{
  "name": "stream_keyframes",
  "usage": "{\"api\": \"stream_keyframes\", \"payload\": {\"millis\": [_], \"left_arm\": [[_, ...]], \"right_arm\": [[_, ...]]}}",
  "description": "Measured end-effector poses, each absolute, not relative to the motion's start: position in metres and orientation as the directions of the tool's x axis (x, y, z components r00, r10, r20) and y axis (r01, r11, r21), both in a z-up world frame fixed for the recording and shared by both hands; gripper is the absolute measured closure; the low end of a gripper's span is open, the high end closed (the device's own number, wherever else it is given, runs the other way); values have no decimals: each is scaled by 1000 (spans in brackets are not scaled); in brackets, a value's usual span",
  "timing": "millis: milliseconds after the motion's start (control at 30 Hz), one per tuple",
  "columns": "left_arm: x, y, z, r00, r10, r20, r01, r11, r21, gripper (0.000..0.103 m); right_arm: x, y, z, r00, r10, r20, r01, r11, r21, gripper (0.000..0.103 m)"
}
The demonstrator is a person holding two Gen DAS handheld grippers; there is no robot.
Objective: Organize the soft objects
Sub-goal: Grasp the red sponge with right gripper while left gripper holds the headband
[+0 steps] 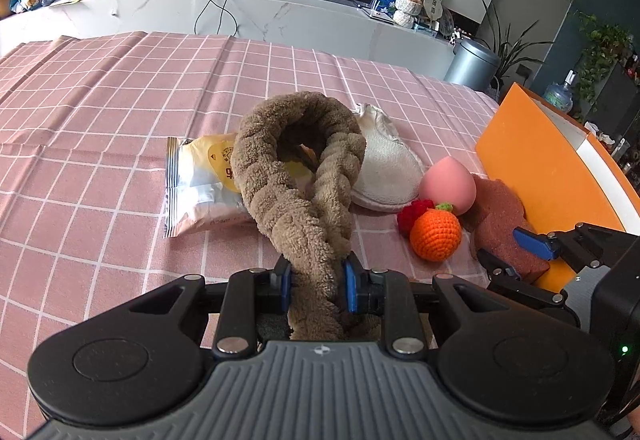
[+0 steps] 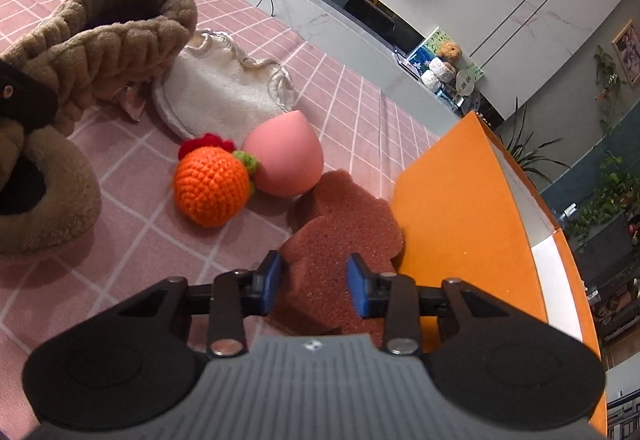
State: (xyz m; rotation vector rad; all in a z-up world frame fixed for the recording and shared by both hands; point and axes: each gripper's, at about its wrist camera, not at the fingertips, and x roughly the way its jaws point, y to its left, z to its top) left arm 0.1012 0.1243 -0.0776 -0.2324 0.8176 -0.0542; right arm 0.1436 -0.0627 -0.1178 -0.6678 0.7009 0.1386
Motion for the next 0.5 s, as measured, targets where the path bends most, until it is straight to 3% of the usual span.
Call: {"api": "stream_keyframes", "payload": {"millis": [200, 500], "left_arm": [[99, 123, -73, 690, -135, -711, -38, 974, -221, 75], [84, 119, -60, 714, -122, -689, -33, 978, -207, 76]], "right_arm": [[138, -69, -109, 761, -62, -646, -340, 809, -479, 78], [114, -72, -76, 805, 14, -593, -335, 836, -435, 80]]}}
